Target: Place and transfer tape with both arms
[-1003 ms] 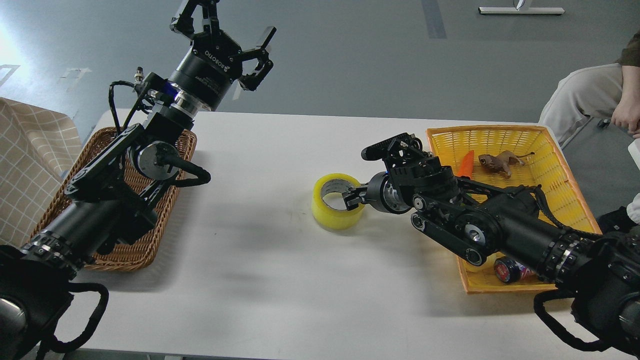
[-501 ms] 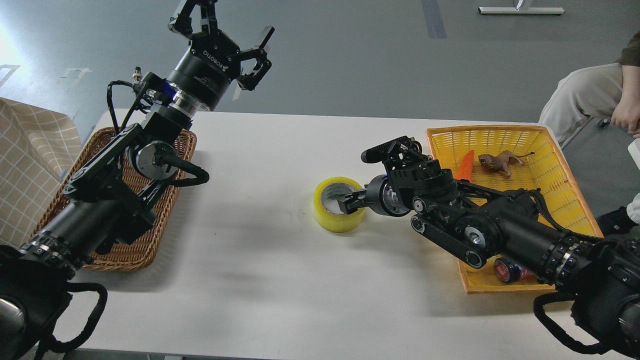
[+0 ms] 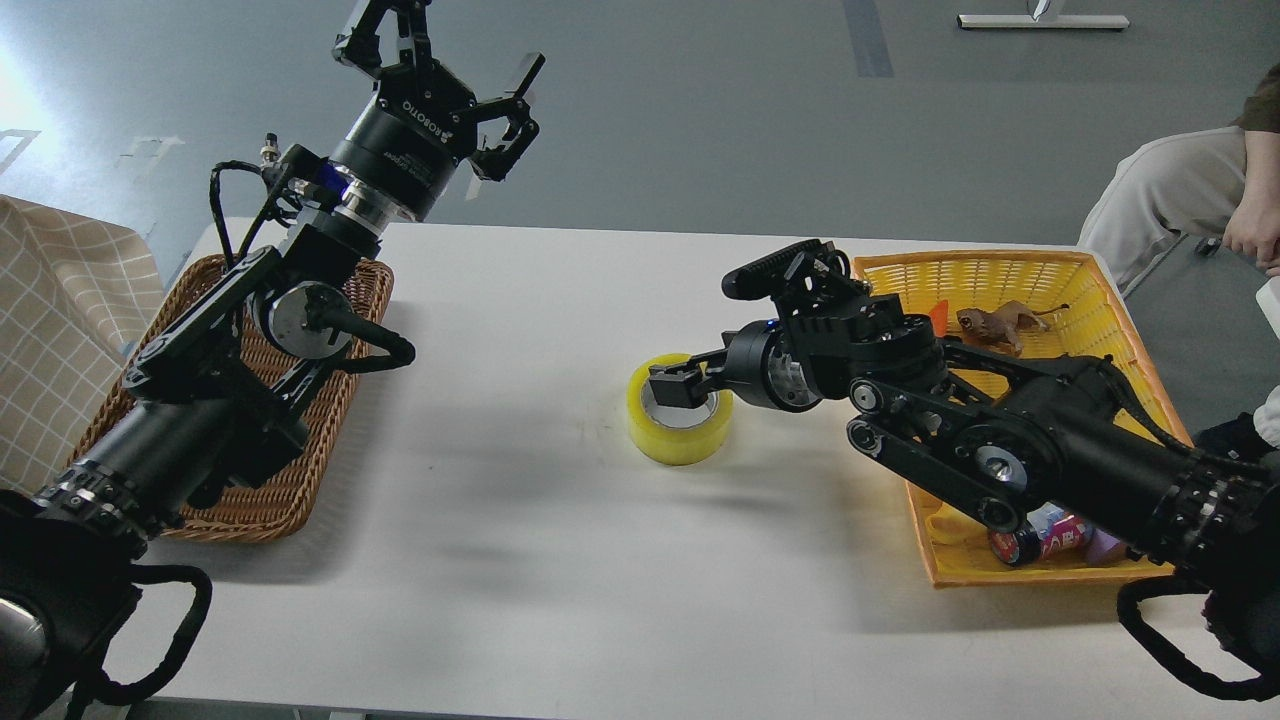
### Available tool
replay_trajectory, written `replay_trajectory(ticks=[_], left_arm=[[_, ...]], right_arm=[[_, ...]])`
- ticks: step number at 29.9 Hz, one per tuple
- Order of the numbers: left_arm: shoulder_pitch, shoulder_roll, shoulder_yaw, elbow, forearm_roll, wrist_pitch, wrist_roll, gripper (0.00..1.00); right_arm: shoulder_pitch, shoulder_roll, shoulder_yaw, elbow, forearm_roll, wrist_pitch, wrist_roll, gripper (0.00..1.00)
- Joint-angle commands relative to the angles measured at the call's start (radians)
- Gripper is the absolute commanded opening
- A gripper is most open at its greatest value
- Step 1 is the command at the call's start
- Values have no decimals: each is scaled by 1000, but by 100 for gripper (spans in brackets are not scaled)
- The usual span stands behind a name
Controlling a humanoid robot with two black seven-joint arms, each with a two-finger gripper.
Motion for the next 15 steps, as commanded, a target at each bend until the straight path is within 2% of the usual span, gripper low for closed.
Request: replay_trajectory(ticks=[1, 7, 15], left_arm=[[0, 0, 2, 0, 0, 0, 0, 98], [2, 3, 3, 0, 2, 0, 0, 98], [0, 33, 3, 3, 2, 0, 0, 98]], right_arm=[[-4, -63, 32, 49, 1, 0, 0, 97], [-10, -154, 144, 148, 54, 0, -1, 97], [-30, -258, 345, 180, 324, 0, -1, 98]])
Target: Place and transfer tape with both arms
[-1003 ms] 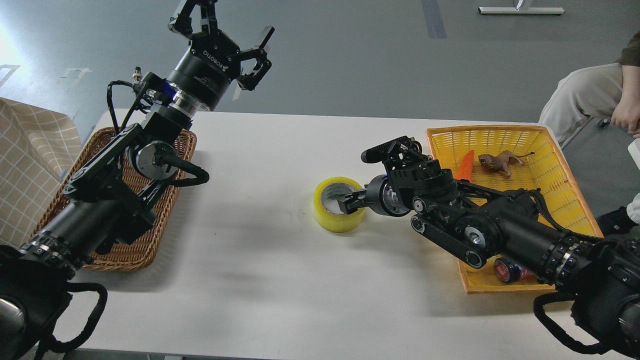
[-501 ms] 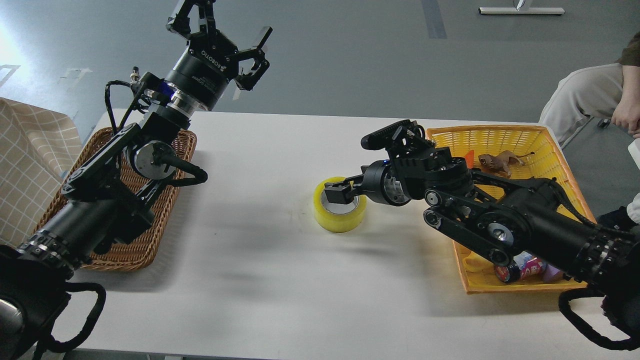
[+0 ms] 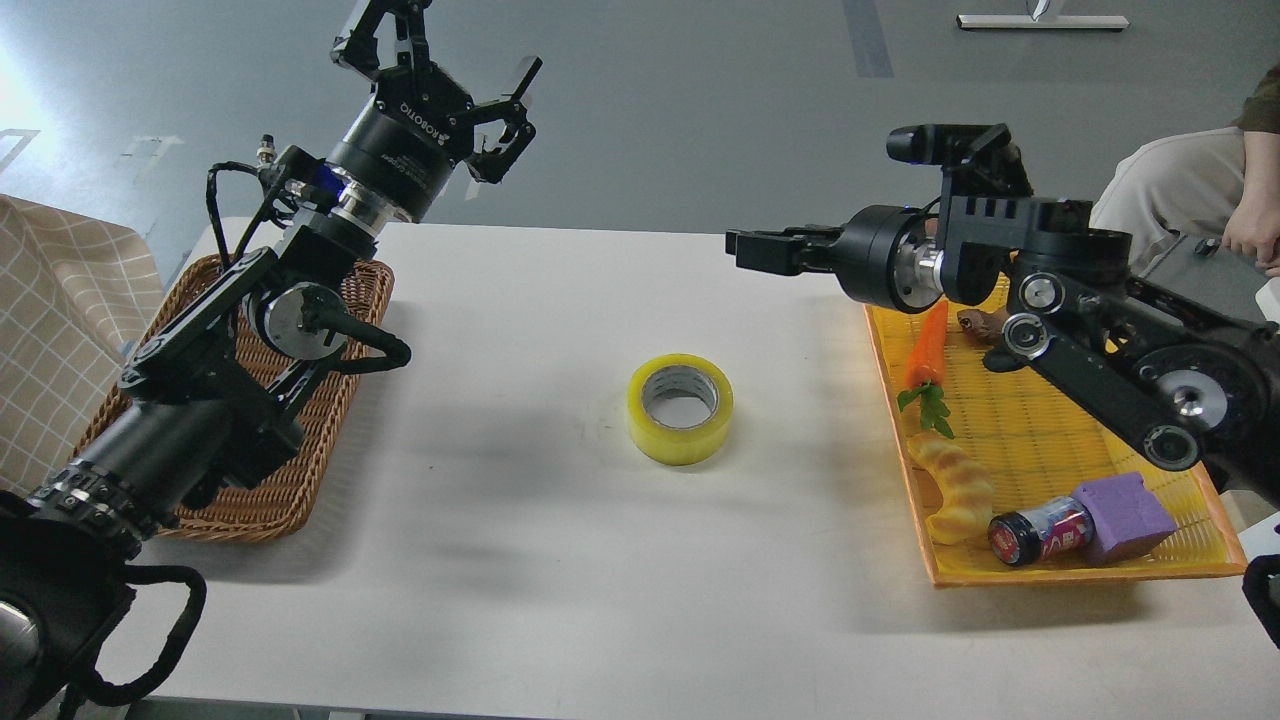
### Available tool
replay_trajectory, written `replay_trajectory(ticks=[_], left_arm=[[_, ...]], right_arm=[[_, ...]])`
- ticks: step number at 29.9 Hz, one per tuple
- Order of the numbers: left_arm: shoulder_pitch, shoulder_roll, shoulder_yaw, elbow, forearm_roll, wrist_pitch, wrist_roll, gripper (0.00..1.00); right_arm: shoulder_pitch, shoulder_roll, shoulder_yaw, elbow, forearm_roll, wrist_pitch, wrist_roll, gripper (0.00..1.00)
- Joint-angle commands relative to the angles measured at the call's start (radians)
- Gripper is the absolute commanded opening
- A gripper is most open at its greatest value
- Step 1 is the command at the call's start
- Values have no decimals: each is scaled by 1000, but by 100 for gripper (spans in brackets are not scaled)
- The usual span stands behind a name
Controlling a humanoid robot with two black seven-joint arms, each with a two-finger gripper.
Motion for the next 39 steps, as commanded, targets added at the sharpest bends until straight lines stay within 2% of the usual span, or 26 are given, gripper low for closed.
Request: replay_trajectory(ticks=[1, 6, 10, 14, 18, 21, 29, 31, 36, 39], left_arm=[[0, 17, -1, 2, 0, 0, 0, 98], [-2, 30, -1, 2, 0, 0, 2, 98], [-9, 27, -1, 3, 2, 0, 2, 98], [-15, 27, -1, 3, 2, 0, 2, 98], [-20, 28, -1, 3, 5, 0, 5, 98], [-23, 30, -1, 3, 8, 0, 6, 98], [-37, 34, 0, 3, 6, 0, 8, 98], [-37, 39, 2, 3, 11, 0, 8, 98], [-35, 57, 17, 3, 18, 0, 15, 98], [-34, 60, 19, 3, 23, 0, 14, 98]], right_arm=[[-34, -30, 119, 22, 114, 0, 2, 98], [-150, -9, 362, 16, 255, 0, 7, 98], [-236, 62, 573, 13, 387, 0, 8, 100], [-273, 87, 678, 10, 491, 0, 10, 100], [-316, 157, 813, 2, 775, 0, -4, 100], [-319, 194, 851, -18, 889, 0, -13, 100], [-344, 200, 845, -105, 1225, 0, -25, 100], [-358, 215, 842, -107, 1243, 0, -28, 100], [-402, 231, 812, -107, 1243, 0, -88, 100], [-428, 228, 764, -96, 1243, 0, -91, 100]])
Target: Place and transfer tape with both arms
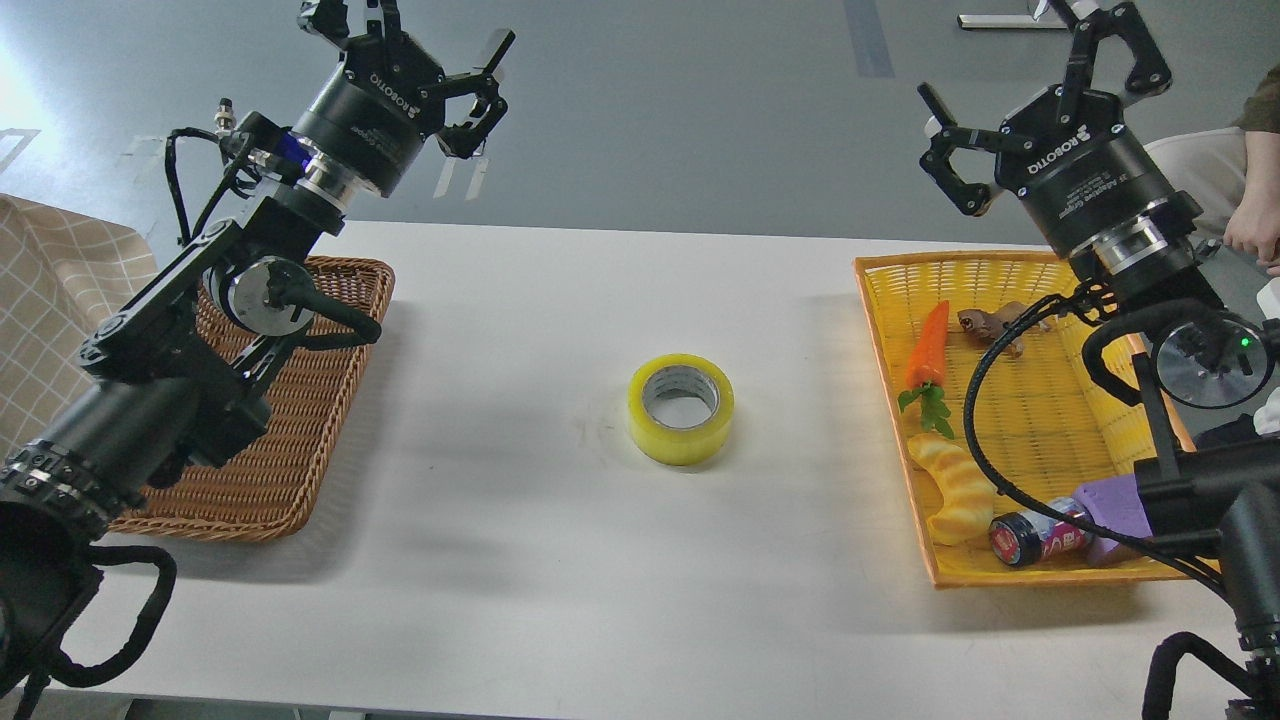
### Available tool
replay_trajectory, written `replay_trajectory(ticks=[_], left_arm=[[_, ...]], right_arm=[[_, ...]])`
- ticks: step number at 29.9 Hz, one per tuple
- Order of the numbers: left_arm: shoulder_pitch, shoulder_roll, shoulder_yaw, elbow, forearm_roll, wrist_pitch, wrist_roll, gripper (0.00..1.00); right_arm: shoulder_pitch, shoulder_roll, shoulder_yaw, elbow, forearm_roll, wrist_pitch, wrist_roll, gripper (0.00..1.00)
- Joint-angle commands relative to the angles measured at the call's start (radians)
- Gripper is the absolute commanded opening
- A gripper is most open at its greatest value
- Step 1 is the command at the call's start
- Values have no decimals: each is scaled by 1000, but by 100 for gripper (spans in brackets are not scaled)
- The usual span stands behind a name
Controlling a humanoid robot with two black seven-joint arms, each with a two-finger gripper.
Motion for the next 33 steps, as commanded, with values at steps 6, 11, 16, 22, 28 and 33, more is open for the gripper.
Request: replay_trajectory(ticks=[6, 11, 16, 22, 28, 33], left_arm=[[-2, 4, 2, -2, 212, 0, -11, 98], [-2, 2, 0, -15, 466, 0, -14, 98], [-4, -5, 2, -22, 643, 0, -14, 98], [-4, -12, 5, -95, 906, 1, -13, 98], [-42, -13, 119, -134, 1153, 45, -8, 98], [-120, -5, 339, -118, 1330, 119, -2, 98]], right_arm=[[-63, -18, -46, 15, 2, 0, -3, 100], [-79, -70, -42, 13, 3, 0, 9, 100], [-85, -107, -18, 11, 6, 0, 15, 100], [-92, -124, 48, 4, 9, 0, 24, 100], [-100, -133, 59, -1, 11, 0, 24, 100], [-126, -133, 65, -2, 11, 0, 26, 100]])
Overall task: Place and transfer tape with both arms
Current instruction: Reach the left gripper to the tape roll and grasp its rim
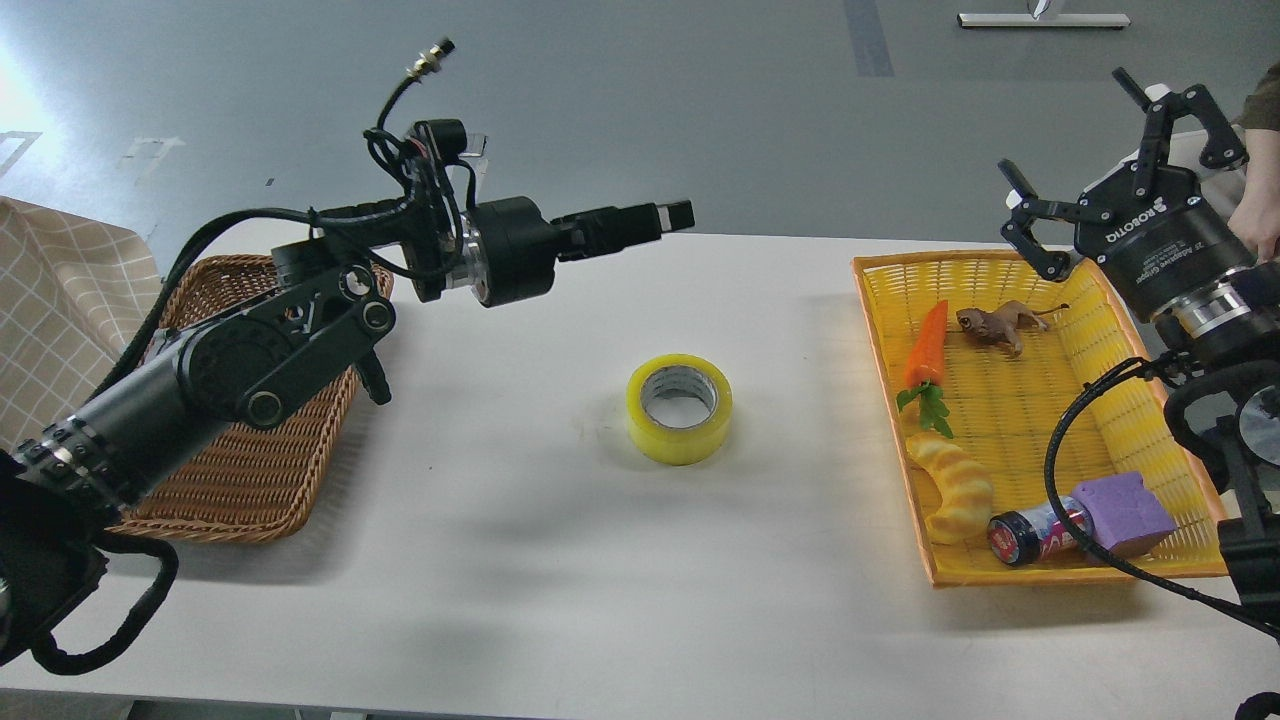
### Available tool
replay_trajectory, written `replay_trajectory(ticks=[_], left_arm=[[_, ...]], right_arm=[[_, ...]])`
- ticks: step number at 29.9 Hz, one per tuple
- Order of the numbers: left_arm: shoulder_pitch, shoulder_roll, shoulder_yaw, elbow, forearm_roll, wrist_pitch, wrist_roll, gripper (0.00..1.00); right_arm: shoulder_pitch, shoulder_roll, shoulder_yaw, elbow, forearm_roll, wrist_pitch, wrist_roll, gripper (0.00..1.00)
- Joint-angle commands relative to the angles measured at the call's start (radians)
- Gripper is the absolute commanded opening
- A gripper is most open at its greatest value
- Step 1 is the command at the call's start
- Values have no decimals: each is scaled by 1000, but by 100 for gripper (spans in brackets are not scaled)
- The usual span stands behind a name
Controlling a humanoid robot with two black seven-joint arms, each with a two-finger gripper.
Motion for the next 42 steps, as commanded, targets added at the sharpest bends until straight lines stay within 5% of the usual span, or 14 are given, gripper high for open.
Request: replay_trajectory(ticks=[1, 4, 6, 7, 9, 12, 28, 42], left_arm=[[-45, 1, 140, 11, 105, 91, 12, 98], [-56, -2, 198, 14, 112, 130, 70, 98], [-68, -8, 220, 13, 115, 132, 195, 98], [-68, -8, 220, 13, 115, 132, 196, 98], [-73, -14, 222, 8, 118, 132, 284, 98], [-90, -22, 234, -13, 176, 130, 361, 98], [-166, -91, 476, -52, 243, 119, 496, 98], [-163, -152, 564, 63, 243, 83, 481, 97]], right_arm=[[-19, 0, 8, -1, 0, 0, 1, 100], [-32, 0, 13, -1, 0, 0, 1, 100], [-38, 0, 13, -3, 0, 0, 1, 100], [-38, 0, 13, -3, 0, 0, 1, 100], [-47, 0, 13, -1, 0, 0, 1, 100], [-52, 0, 13, -3, 0, 0, 1, 100], [-58, 3, 13, -30, -2, 0, 1, 100], [-59, 5, 13, -47, -2, 0, 1, 100]])
